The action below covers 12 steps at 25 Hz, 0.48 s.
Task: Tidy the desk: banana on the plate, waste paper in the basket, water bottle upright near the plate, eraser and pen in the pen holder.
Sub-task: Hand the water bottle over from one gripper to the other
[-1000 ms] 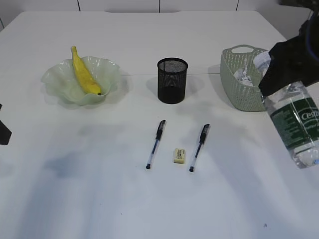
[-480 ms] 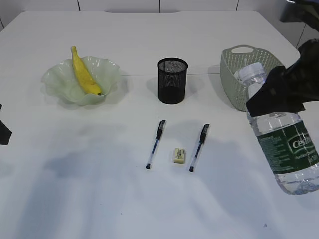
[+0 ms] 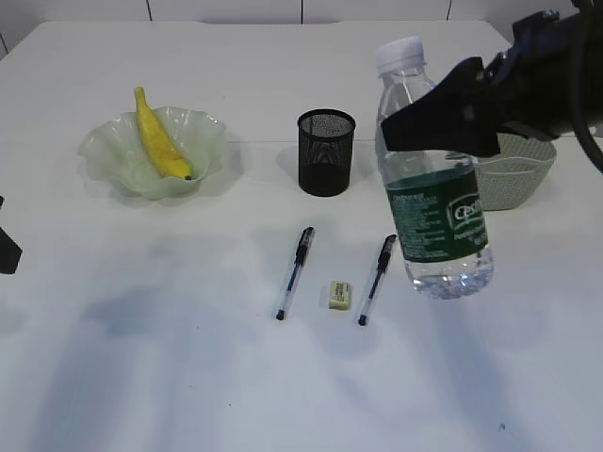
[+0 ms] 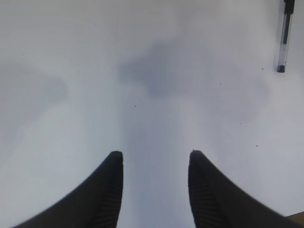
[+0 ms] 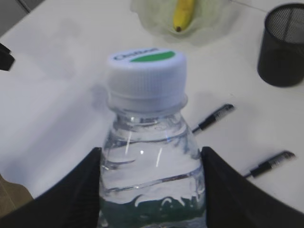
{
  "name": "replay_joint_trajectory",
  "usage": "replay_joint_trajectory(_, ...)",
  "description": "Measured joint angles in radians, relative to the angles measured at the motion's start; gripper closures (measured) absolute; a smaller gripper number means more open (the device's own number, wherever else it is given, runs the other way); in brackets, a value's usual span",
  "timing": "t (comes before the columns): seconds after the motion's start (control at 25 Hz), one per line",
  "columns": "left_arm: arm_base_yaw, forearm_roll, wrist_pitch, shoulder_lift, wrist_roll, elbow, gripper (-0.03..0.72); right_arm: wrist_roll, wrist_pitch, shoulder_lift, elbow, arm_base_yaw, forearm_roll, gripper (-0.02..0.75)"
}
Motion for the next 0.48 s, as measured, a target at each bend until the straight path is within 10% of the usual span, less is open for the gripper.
replay_joint_trajectory(0.48, 0.0, 0.0, -0.021, 0.0, 0.002, 0.0, 0.379, -0.58, 0.047, 0.102, 0.0, 0.0, 0.533, 0.307)
